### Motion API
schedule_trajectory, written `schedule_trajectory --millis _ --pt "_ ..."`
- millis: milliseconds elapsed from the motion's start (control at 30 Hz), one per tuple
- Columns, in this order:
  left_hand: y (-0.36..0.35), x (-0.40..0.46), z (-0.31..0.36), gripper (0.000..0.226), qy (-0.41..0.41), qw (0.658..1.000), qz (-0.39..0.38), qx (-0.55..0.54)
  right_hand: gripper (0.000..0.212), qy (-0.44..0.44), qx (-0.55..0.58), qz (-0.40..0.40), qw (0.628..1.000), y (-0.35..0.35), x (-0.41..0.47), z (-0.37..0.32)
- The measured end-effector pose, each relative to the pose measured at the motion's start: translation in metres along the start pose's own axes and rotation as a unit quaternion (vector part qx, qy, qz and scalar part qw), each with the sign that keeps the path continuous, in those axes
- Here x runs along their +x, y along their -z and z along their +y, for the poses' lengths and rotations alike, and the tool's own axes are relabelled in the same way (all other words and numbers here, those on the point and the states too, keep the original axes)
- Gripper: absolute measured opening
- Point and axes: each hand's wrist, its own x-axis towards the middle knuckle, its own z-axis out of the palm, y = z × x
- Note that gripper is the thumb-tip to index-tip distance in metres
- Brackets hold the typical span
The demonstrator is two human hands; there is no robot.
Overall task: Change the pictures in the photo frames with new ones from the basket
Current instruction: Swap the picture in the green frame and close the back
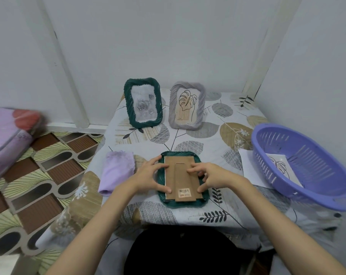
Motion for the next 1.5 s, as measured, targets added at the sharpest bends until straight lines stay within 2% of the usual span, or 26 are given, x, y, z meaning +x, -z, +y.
schedule_trajectory --millis 133,300,433,600,767,1333,1400,1500 --pt "0.003 0.003 0.006 0.092 0.023 1.0 -0.004 0.003 0.08 0.006 -0.013 0.018 1.0 -0.005 -0.001 0.0" --pt "-0.012 0.006 0.02 0.098 0.026 0.994 0.013 0.101 0.08 0.017 -0.039 0.022 0.999 -0.006 -0.001 0.0" --pt "-0.015 0.007 0.02 0.093 0.028 0.991 0.021 0.127 0.076 0.033 -0.045 0.031 0.998 -0.008 -0.003 0.003" --pt "-0.021 0.004 0.016 0.106 0.03 0.993 0.022 0.116 0.064 0.061 -0.031 0.059 0.996 -0.013 -0.016 0.021" --pt "-0.021 0.004 0.014 0.092 0.024 0.994 0.024 0.108 0.062 0.086 -0.059 0.079 0.991 -0.02 -0.02 0.029" --pt "-0.02 0.003 0.015 0.092 0.022 0.995 0.014 0.093 0.048 0.162 -0.076 0.169 0.969 -0.042 -0.026 0.038" --pt "-0.02 0.003 0.015 0.09 0.022 0.995 0.016 0.093 0.046 0.156 -0.034 0.198 0.967 -0.045 -0.029 0.04" --pt "-0.021 0.003 0.014 0.088 0.018 0.996 0.019 0.087 0.038 0.135 0.04 0.286 0.948 -0.053 -0.035 0.045"
